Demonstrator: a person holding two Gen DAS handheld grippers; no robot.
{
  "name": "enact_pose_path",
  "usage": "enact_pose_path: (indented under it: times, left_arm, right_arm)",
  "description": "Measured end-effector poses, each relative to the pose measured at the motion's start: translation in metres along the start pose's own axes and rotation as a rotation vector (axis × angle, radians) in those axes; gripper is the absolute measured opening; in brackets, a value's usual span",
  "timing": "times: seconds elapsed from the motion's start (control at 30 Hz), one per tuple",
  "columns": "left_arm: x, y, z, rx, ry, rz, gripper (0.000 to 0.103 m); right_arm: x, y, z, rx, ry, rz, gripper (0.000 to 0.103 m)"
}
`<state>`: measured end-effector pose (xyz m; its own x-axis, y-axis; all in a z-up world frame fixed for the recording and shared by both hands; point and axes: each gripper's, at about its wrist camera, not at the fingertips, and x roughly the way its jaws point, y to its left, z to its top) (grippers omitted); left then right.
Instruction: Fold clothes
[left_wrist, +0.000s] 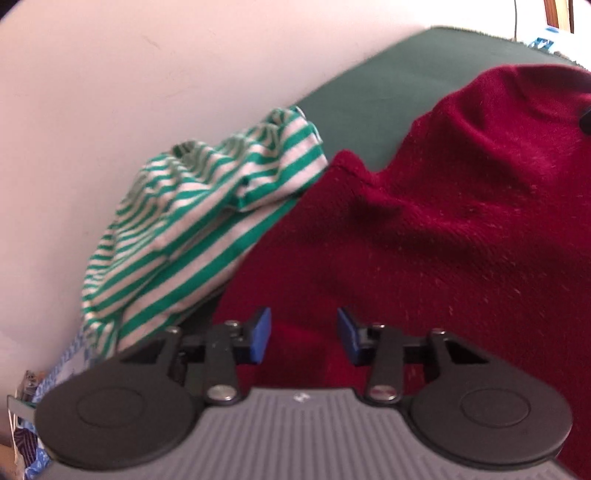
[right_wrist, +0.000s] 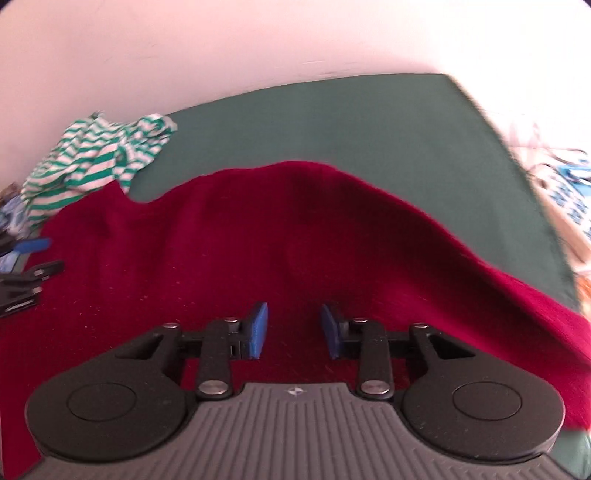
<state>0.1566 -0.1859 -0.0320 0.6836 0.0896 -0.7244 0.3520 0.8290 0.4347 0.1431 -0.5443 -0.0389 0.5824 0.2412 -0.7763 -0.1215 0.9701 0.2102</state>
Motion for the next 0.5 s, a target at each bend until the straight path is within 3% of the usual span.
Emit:
enact_pose_path:
  times: [0.1,0.17,0.4,0.43,0.5]
  left_arm:
    - [-0.054,0.014,-0.021,-0.066,-0.09,-0.06,0.051]
    - [-0.076,0.008,-0.044,-0.077,-0.106,-0.1,0.051]
    - [-0.15,-0.029,-0.148,-0.165,0.04,-0.196,0.052]
    - [-0.158,-0.033,-0.161,-0.192,0.068,-0.197,0.058]
    - [-0.174,-0.039,-0.186,-0.232,0.117,-0.193,0.059]
  right_arm:
    - [-0.053,0.0,-0.024,0.016,-0.076,0.089,0.038]
    - [-0.086,-0.002,-0.054,0.05,-0.065,0.089,0.039]
    - [-0.166,0.016,-0.168,0.073,0.024,0.096,0.04]
    - [-0.171,0.018,-0.179,0.071,0.045,0.085,0.046]
    - [-0.178,0.016,-0.198,0.088,0.086,0.106,0.055]
